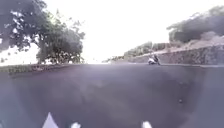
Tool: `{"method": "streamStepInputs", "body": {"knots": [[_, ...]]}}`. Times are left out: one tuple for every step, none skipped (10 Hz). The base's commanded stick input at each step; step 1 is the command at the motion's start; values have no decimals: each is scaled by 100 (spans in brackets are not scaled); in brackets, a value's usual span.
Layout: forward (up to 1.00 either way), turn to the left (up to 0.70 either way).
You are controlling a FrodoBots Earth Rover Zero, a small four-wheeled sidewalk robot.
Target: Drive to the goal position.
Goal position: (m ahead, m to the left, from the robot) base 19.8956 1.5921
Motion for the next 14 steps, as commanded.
{"method": "streamStepInputs", "body": {"knots": [[85,0],[85,0],[85,0],[85,0],[85,0],[85,0],[85,0],[85,0],[85,0],[85,0],[85,0],[85,0],[85,-32],[85,-20]]}}
